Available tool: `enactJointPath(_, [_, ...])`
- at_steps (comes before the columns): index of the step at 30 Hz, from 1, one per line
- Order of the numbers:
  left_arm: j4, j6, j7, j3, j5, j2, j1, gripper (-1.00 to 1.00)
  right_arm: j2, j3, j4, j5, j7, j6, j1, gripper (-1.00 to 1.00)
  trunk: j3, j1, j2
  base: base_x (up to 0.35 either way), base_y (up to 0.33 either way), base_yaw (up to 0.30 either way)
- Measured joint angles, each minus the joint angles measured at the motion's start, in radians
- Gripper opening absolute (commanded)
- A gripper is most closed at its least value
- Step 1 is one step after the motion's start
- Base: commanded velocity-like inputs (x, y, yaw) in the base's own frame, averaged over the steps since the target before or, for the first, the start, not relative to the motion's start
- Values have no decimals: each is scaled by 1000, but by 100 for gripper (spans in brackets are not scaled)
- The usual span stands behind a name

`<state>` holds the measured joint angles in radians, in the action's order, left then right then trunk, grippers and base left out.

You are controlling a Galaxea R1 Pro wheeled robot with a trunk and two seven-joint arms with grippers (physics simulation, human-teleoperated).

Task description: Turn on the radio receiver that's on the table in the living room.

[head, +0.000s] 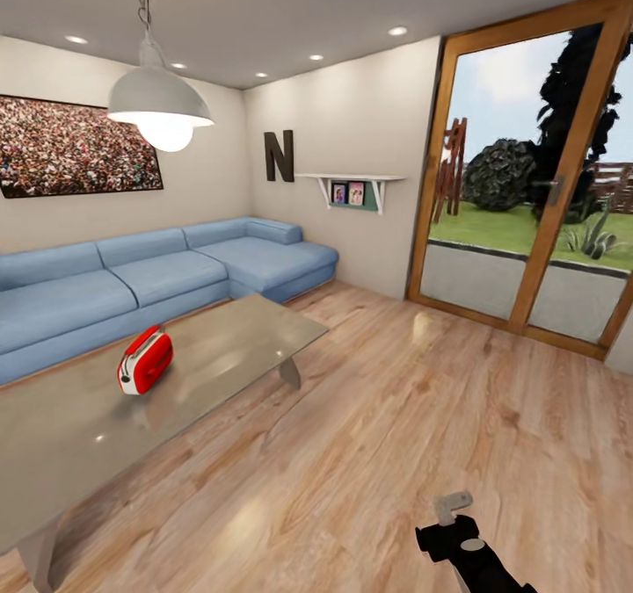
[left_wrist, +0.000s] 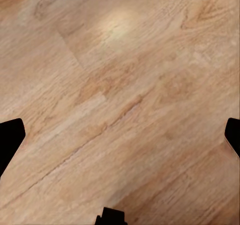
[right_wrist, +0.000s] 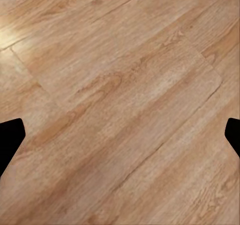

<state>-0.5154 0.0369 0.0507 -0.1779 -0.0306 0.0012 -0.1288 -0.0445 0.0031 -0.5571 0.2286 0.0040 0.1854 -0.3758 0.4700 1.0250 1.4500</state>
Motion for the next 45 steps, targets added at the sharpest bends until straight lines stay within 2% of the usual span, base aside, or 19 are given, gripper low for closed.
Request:
enactJointPath(6, [0, 0, 0, -1, 0, 5, 0, 100, 0, 0, 0, 0, 0, -1, 0, 100, 0, 0, 0, 327, 49, 0])
enactJointPath(8, [0, 0, 0, -17, -1, 15, 0, 100, 0, 0, 0, 0, 0, -1, 0, 100, 0, 0, 0, 327, 96, 0])
enactJointPath(13, [-1, -5, -4, -131, -1, 33, 0, 100, 0, 0, 0, 0, 1, -1, 0, 100, 0, 0, 0, 327, 103, 0])
enactJointPath(16, [-1, -6, -7, -165, -3, 52, 0, 100, 0, 0, 0, 0, 0, -2, 0, 100, 0, 0, 0, 327, 102, 0])
enactJointPath(22, [-3, -6, -11, -178, -5, 106, 0, 100, 3, 4, 0, 0, -1, -2, 0, 100, 0, 0, 0, 327, 93, 0])
enactJointPath(28, [-8, -5, -11, -201, -6, 132, 0, 100, 15, 53, 0, 0, -2, -1, -1, 100, 0, 0, 0, 326, 110, 0])
enactJointPath(32, [-7, -5, -20, -217, -6, 137, 0, 100, 21, 66, 0, -1, -4, -1, 0, 100, 0, 0, 0, 322, 173, 0])
enactJointPath(40, [-4, -6, -23, -219, -5, 134, 0, 100, 24, 67, 0, -1, -4, -2, -1, 100, 0, 0, 0, 240, 186, 0])
enactJointPath(45, [-2, -38, -22, -219, -3, 130, 0, 100, 45, 69, -1, 0, -2, -3, -1, 100, 0, 0, 0, 24, 24, 0])
